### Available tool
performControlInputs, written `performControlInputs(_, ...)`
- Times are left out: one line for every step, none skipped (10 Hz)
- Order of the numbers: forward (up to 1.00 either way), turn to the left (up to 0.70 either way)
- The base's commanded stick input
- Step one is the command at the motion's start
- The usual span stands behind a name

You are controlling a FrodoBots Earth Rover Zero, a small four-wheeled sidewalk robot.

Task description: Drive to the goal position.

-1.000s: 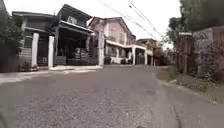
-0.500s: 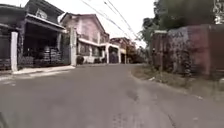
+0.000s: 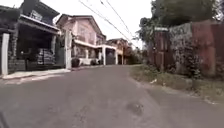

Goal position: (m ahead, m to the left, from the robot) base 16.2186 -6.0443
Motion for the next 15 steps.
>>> performControlInputs(0.85,0.09)
performControlInputs(0.85,0.09)
performControlInputs(0.85,0.09)
performControlInputs(0.85,0.09)
performControlInputs(0.85,0.09)
performControlInputs(0.85,0.09)
performControlInputs(0.85,0.09)
performControlInputs(0.85,0.09)
performControlInputs(0.85,0.09)
performControlInputs(0.85,-0.01)
performControlInputs(0.85,-0.25)
performControlInputs(0.85,-0.25)
performControlInputs(0.85,-0.16)
performControlInputs(0.85,0.01)
performControlInputs(0.85,0.09)
